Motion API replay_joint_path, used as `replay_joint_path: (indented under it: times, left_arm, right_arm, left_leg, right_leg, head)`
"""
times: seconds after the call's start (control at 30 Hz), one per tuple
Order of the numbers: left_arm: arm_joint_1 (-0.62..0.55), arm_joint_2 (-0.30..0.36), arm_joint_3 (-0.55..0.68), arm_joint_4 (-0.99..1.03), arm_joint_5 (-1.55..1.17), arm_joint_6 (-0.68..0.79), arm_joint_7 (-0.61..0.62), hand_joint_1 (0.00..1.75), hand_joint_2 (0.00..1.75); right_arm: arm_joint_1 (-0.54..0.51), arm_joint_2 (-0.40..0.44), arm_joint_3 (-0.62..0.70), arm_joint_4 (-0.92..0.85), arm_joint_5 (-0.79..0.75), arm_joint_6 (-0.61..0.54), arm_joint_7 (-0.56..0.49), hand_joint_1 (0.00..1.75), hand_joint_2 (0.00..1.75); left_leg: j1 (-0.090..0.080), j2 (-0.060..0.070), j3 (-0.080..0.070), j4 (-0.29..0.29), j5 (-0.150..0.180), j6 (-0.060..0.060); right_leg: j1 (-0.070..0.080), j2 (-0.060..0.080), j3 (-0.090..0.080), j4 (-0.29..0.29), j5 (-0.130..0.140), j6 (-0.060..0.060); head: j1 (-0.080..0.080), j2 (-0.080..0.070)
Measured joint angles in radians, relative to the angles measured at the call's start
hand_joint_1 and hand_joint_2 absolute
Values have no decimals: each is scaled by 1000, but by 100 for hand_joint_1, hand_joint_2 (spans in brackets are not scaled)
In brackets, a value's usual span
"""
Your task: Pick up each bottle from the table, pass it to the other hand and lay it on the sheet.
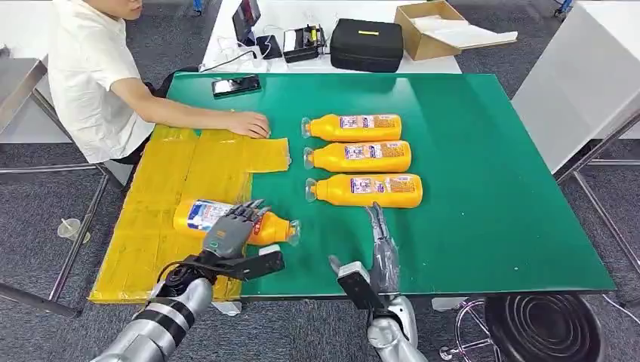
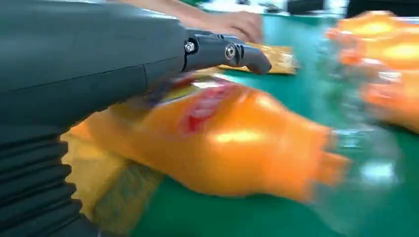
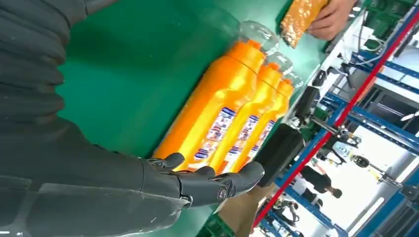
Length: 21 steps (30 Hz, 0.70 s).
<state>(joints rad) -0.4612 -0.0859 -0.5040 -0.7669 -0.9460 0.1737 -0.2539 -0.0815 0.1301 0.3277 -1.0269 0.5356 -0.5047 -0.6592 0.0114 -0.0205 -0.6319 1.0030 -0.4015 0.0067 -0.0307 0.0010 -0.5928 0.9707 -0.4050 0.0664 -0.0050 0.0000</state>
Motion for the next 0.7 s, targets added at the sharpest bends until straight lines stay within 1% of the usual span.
replay_joint_path:
  times: [0.1,0.2,0.3,0.47,0.6,0.63,0.7]
  left_arm:
    - [62,49,-46,-150,45,-50,-27,0,0]
    - [110,104,-87,-302,56,-62,-30,0,0]
    - [138,144,-115,-403,48,-61,-27,0,0]
    - [159,175,-141,-484,37,-45,-26,0,0]
    - [169,186,-151,-530,37,-19,-27,0,0]
    - [172,187,-153,-539,43,-11,-30,0,175]
    - [181,187,-156,-555,82,7,-47,0,175]
  right_arm:
    - [15,-7,-3,-7,-2,-8,2,0,175]
    - [29,-15,-9,-13,-6,-12,1,0,175]
    - [34,-18,-14,-19,-5,-12,-2,0,175]
    - [35,-19,-22,-21,0,-12,-4,0,175]
    - [36,-19,-25,-25,2,-12,-8,0,175]
    - [36,-19,-26,-26,5,-12,-9,0,175]
    - [35,-19,-26,-26,39,-38,-6,0,175]
  left_leg:
    - [0,1,-1,0,0,0]
    - [0,1,-2,0,0,-1]
    - [1,1,-2,0,0,-1]
    - [0,0,-2,0,0,-1]
    - [0,0,-2,0,0,0]
    - [0,0,-2,0,0,-1]
    - [0,1,-2,0,0,-1]
  right_leg:
    - [0,0,-2,0,0,0]
    - [0,0,-3,0,0,0]
    - [0,0,-3,0,-1,-1]
    - [0,0,-3,0,0,0]
    - [0,0,-3,0,0,0]
    - [0,0,-3,0,0,0]
    - [0,0,-3,0,0,0]
  head:
    - [0,0]
    - [0,0]
    - [0,0]
    - [0,0]
    - [0,0]
    - [0,0]
    - [0,0]
